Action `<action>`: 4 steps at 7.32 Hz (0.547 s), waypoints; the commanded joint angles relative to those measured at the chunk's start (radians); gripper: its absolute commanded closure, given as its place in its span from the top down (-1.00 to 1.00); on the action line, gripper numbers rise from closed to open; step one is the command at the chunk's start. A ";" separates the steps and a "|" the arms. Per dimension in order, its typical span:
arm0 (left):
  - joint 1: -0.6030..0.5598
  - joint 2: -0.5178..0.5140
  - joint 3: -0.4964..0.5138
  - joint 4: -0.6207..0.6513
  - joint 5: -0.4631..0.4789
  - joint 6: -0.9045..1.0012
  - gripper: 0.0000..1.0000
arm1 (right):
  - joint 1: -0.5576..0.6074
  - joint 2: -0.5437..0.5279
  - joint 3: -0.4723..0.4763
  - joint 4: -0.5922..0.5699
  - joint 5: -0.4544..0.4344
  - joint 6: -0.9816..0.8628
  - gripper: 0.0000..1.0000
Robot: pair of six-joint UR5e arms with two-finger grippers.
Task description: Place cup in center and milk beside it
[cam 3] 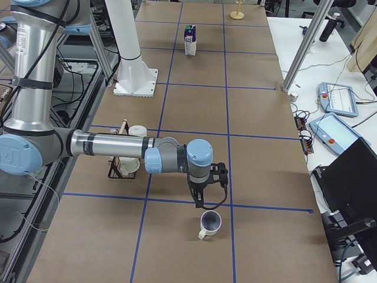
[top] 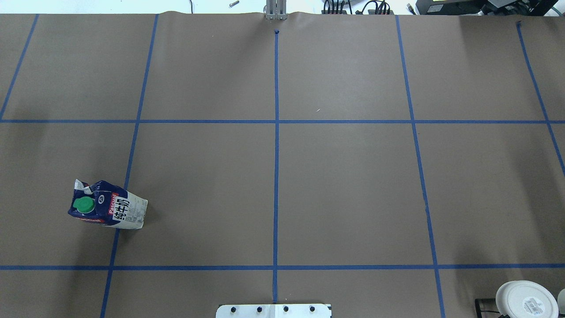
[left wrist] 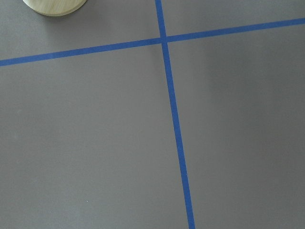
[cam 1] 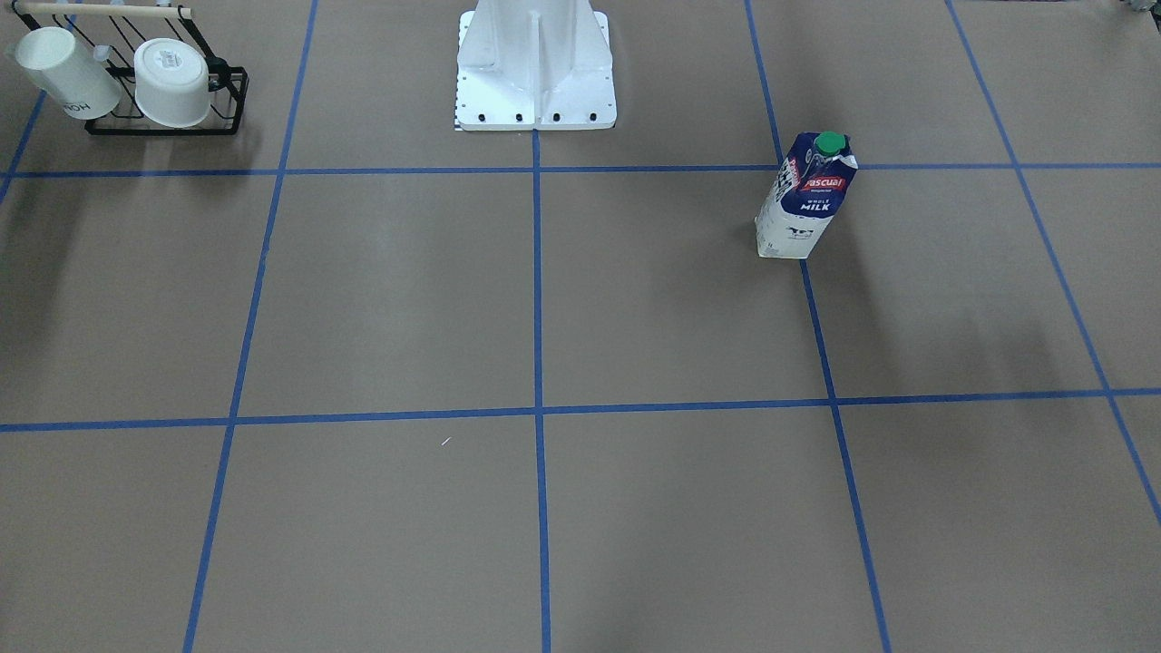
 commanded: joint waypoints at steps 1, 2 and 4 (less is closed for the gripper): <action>0.000 0.000 -0.008 -0.001 0.000 0.000 0.97 | 0.000 0.000 0.002 0.000 0.002 0.000 1.00; 0.000 0.000 -0.021 -0.001 0.000 0.000 0.97 | 0.000 0.002 0.002 0.000 0.000 0.000 1.00; -0.002 -0.006 -0.044 -0.002 0.000 0.000 0.97 | 0.002 -0.006 0.021 0.000 0.000 -0.002 1.00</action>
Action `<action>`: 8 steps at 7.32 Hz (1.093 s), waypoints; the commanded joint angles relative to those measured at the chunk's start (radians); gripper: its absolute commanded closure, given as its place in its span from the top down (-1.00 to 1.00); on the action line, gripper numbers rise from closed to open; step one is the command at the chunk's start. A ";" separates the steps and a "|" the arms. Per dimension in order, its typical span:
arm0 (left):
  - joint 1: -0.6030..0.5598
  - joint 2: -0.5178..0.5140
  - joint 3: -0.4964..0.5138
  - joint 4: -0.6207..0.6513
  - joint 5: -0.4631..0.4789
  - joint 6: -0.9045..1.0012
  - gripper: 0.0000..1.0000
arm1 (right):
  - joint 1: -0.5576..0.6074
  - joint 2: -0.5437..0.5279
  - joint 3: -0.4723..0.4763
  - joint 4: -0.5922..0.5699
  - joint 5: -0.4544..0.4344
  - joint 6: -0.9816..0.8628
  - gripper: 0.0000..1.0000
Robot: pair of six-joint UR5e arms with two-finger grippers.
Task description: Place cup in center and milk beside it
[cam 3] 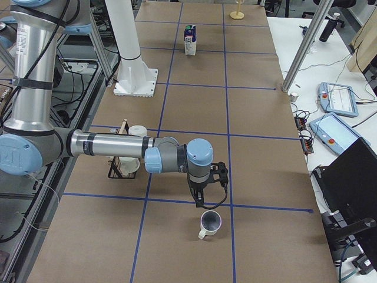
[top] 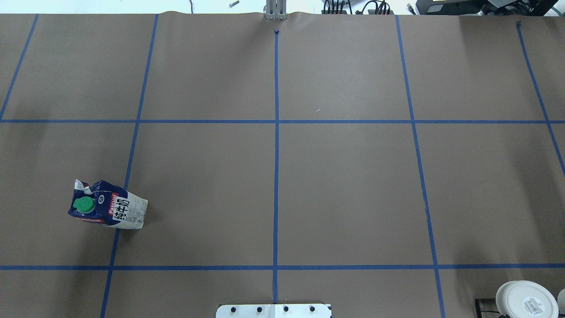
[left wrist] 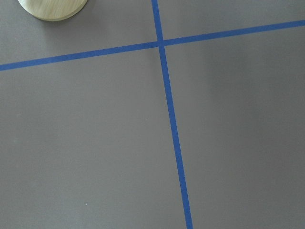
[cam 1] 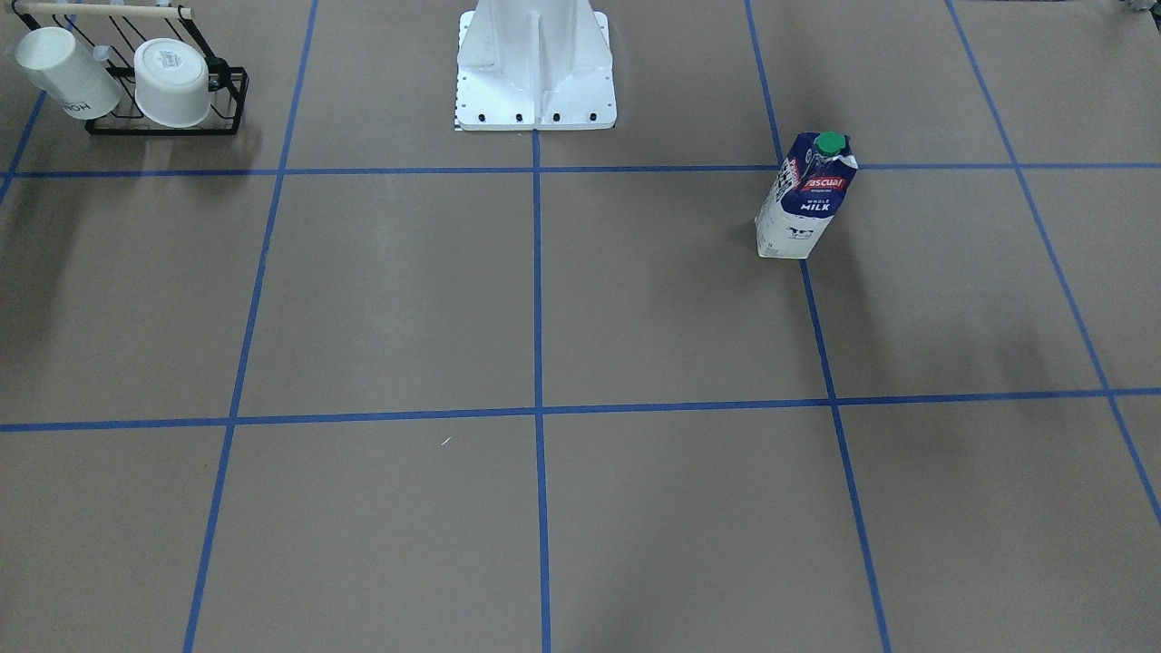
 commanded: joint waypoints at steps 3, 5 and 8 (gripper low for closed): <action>-0.002 -0.034 -0.080 -0.037 -0.002 -0.006 0.97 | 0.001 -0.004 0.004 0.238 -0.007 -0.001 1.00; -0.002 -0.080 -0.014 -0.278 -0.003 -0.011 0.97 | 0.001 0.027 -0.033 0.301 -0.025 0.004 1.00; -0.002 -0.126 0.053 -0.331 -0.008 -0.115 0.97 | -0.002 0.027 -0.073 0.307 -0.045 -0.001 1.00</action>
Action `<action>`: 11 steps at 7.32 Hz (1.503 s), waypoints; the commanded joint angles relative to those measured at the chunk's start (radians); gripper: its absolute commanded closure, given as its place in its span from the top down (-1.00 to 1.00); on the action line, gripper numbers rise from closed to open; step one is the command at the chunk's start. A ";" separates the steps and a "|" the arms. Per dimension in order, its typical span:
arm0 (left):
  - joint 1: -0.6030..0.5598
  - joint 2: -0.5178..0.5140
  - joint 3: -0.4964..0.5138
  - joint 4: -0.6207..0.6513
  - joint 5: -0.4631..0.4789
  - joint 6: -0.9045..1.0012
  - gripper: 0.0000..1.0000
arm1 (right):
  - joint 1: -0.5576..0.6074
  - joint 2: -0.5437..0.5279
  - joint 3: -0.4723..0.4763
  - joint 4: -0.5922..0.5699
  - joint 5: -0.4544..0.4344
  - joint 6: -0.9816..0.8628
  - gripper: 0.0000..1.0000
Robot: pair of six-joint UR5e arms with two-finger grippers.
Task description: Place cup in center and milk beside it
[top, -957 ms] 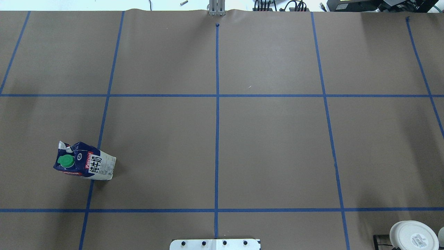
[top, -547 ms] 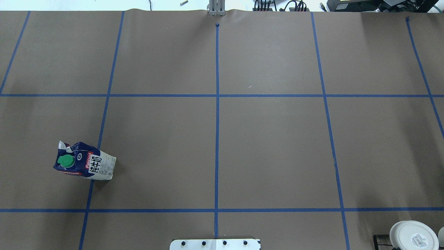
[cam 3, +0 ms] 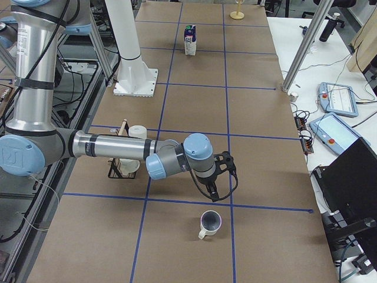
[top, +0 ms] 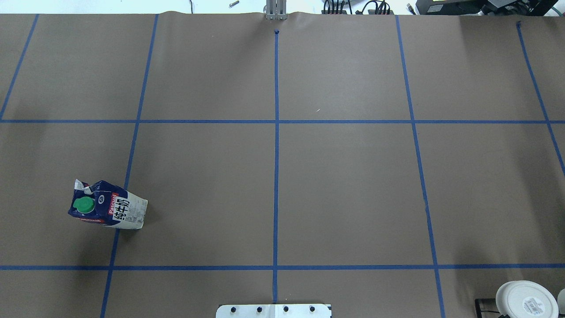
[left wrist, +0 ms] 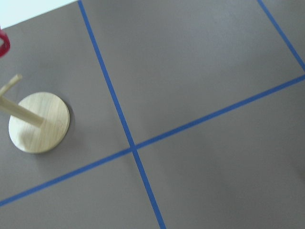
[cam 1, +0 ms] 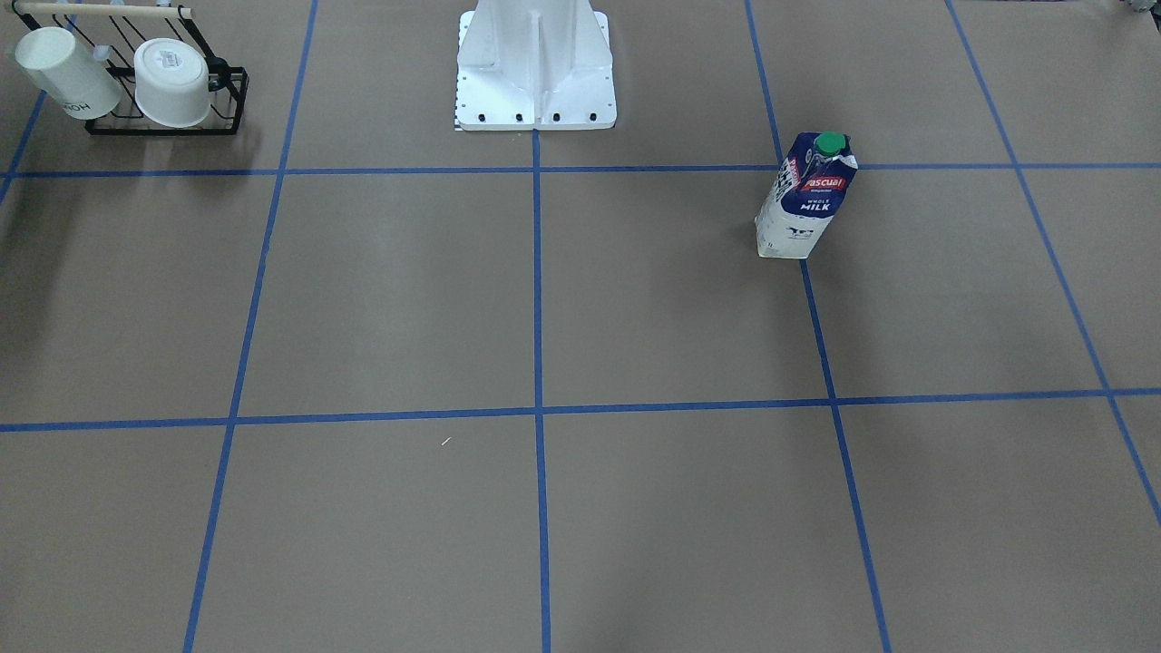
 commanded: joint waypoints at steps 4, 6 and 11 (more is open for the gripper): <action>0.000 0.004 0.003 -0.018 -0.004 -0.028 0.97 | -0.033 0.012 -0.180 0.102 -0.065 0.001 0.89; 0.000 0.016 -0.003 -0.019 -0.004 -0.028 0.97 | -0.076 0.034 -0.198 0.100 -0.123 0.001 0.69; 0.000 0.018 0.001 -0.019 -0.004 -0.023 0.97 | -0.093 0.031 -0.229 0.109 -0.160 -0.007 -1.00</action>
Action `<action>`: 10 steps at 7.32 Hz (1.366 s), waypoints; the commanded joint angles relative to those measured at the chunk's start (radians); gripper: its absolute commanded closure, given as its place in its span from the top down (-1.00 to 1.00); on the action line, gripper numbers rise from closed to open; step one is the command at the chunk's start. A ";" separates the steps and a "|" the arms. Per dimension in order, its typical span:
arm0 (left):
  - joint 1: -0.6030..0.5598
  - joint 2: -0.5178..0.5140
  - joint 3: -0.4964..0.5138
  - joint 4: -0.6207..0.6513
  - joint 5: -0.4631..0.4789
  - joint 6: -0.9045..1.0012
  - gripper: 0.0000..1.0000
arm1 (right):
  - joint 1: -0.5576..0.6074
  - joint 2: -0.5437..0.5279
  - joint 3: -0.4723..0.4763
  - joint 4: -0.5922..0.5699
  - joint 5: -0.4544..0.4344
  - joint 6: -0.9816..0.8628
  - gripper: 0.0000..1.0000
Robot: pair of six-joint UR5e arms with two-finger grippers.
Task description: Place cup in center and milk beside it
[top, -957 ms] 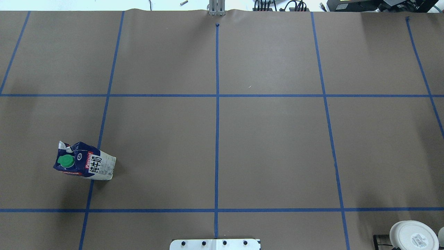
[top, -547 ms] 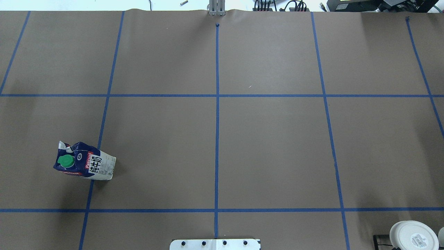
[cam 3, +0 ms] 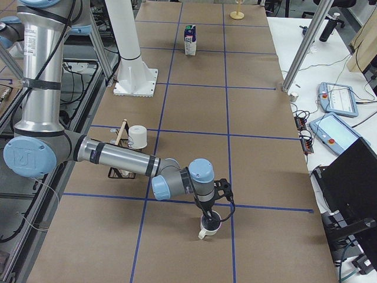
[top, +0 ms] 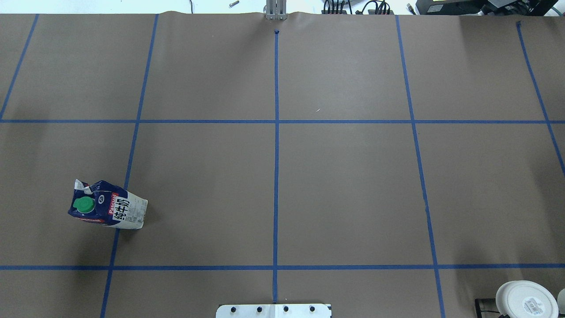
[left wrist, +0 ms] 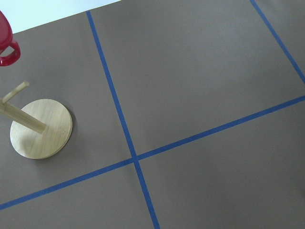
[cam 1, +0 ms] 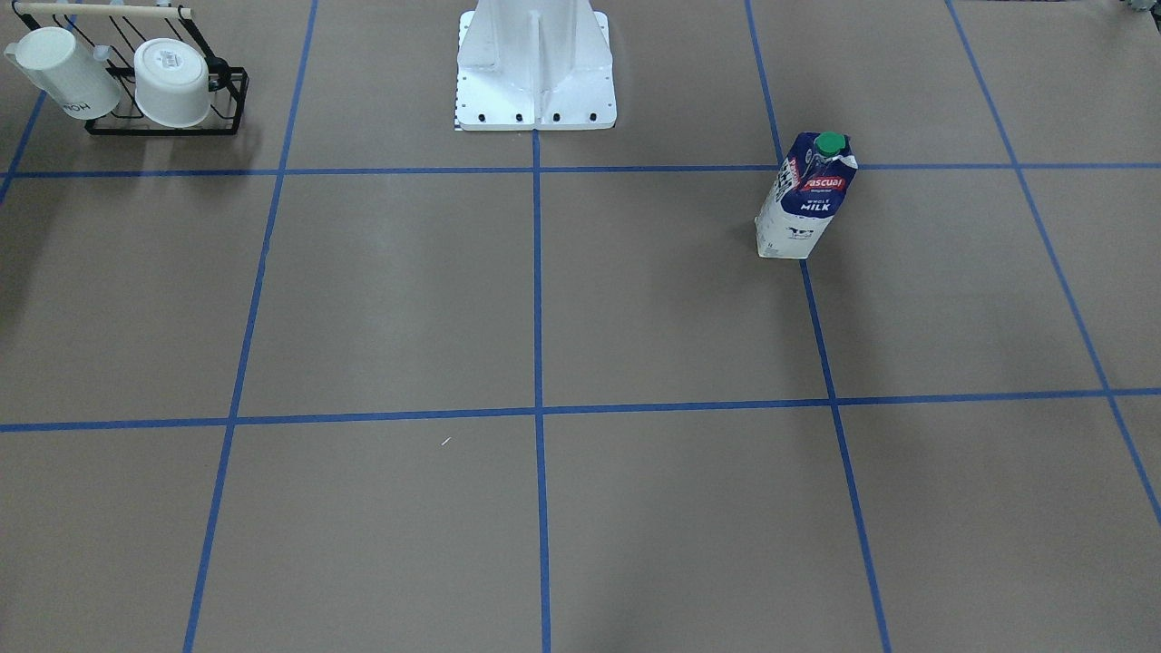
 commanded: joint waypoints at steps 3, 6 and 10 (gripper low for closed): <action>0.000 0.000 0.008 0.000 0.000 0.001 0.97 | -0.003 0.021 0.052 0.054 0.012 0.006 -1.00; 0.000 0.000 0.008 0.000 0.000 -0.002 0.97 | -0.004 0.147 0.168 -0.034 0.152 0.104 -1.00; 0.000 0.000 0.009 0.002 -0.002 -0.004 0.97 | -0.340 0.439 0.307 -0.062 0.140 0.882 -1.00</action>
